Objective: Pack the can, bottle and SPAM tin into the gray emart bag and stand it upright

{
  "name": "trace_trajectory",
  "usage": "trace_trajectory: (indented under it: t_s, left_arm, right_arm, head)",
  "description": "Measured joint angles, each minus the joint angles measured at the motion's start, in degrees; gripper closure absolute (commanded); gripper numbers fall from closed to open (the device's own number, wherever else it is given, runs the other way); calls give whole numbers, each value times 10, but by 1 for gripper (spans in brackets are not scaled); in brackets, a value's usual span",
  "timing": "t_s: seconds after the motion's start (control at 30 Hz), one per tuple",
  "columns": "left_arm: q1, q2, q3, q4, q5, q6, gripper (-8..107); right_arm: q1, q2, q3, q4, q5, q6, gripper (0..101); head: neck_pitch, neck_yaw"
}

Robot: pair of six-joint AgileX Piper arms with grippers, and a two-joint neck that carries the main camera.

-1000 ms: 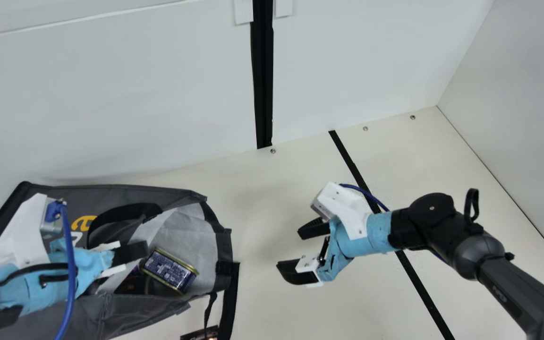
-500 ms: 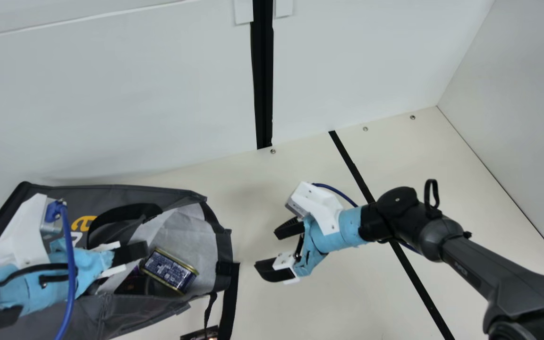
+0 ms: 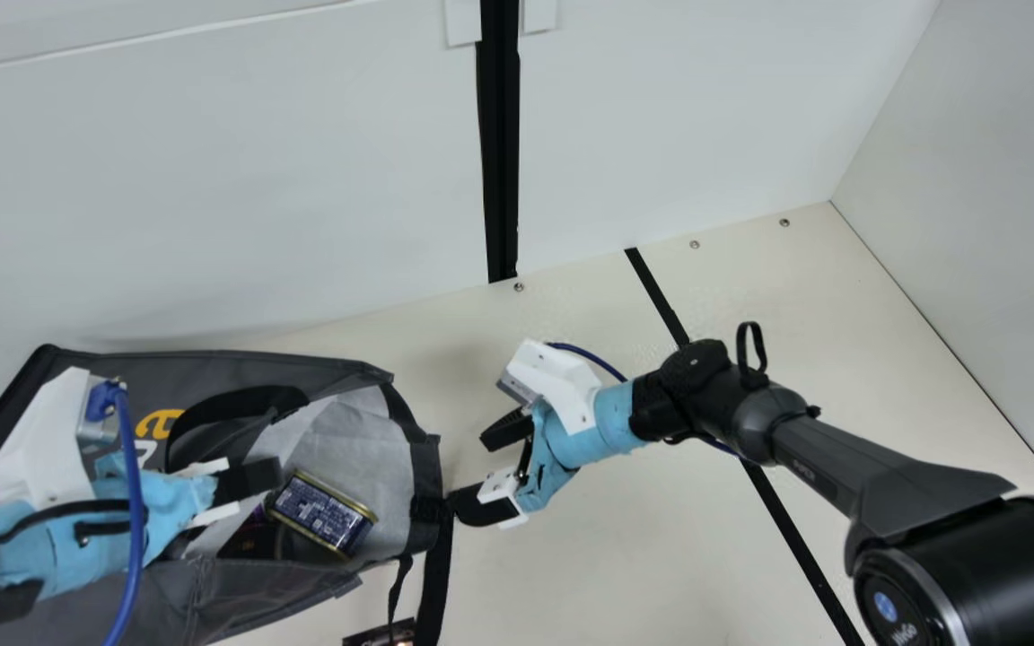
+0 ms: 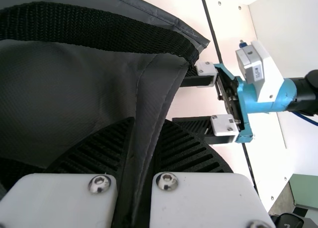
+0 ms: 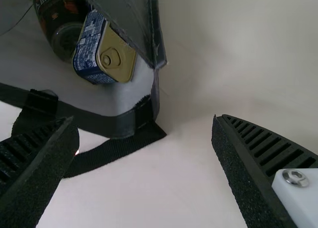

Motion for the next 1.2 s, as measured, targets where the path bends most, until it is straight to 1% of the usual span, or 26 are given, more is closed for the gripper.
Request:
trace_trajectory:
  t_s: [0.67, 1.03, 1.2]
  left_arm:
    - [0, 0, 0, 0, 0, 0, 107]
    - [0, 0, 0, 0, 0, 0, 107]
    - [0, 0, 0, 0, 0, 0, 107]
  right_arm:
    - [63, 83, -83, 21, -6, 10, 6]
    - [86, 114, -119, 32, -9, 17, 6]
    - [92, 122, -125, 39, -8, 17, 40]
  head:
    - [0, 0]
    - [0, 0]
    - [0, 1]
